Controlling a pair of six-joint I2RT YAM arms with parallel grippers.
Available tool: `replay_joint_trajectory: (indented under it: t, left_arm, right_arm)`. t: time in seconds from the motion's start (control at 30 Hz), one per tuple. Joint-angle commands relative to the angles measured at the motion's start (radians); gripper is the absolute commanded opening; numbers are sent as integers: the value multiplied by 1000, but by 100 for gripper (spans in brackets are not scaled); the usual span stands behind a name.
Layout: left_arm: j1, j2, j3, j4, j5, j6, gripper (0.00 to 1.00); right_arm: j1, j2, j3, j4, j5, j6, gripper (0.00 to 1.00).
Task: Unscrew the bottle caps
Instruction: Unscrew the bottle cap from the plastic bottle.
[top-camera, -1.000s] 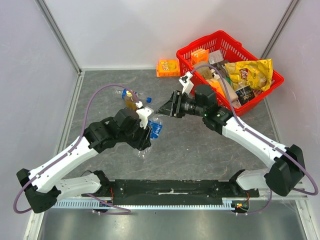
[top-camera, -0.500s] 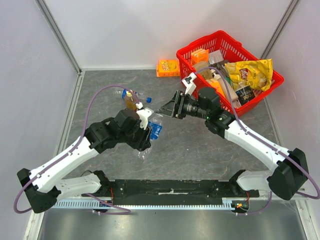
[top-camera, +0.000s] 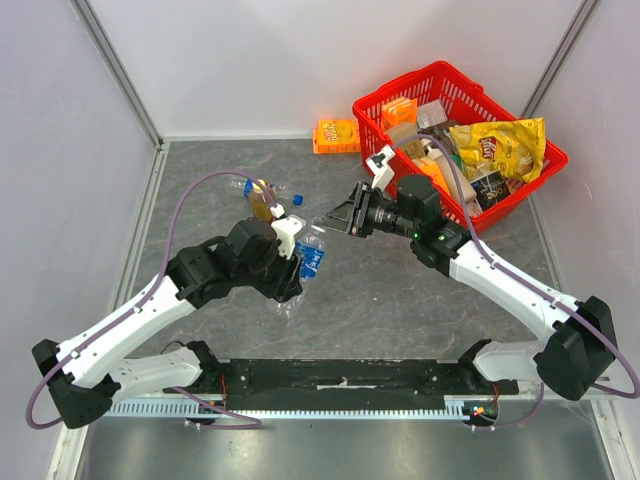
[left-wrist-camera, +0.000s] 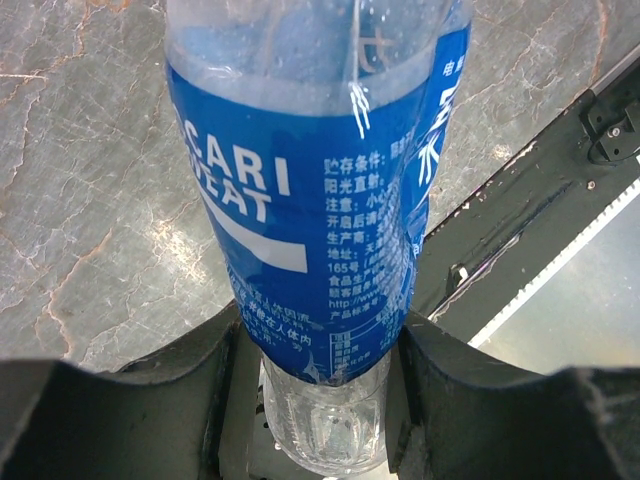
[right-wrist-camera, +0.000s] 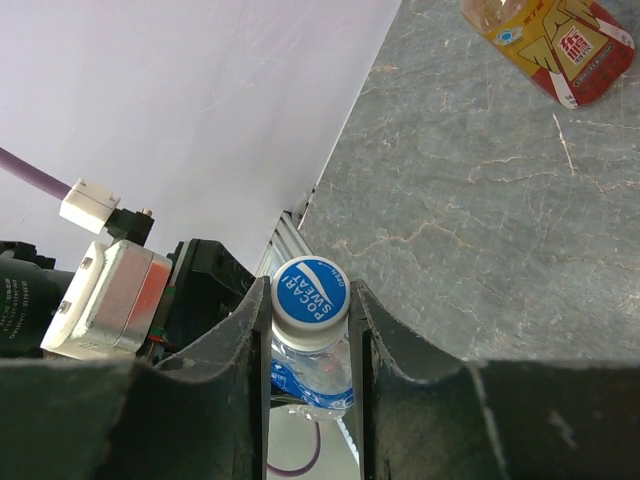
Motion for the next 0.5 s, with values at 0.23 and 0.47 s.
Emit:
replay_joint_trajectory:
  t: [0.23,0.47]
  left_arm:
    - [2,-26,-4,67,43,2,2]
    - [2,-85,-12,148,172,0,2]
  right_arm:
    - [5,-44,27,123,-76,-92,0]
    - [5,-119,-2,279,-125,-115,0]
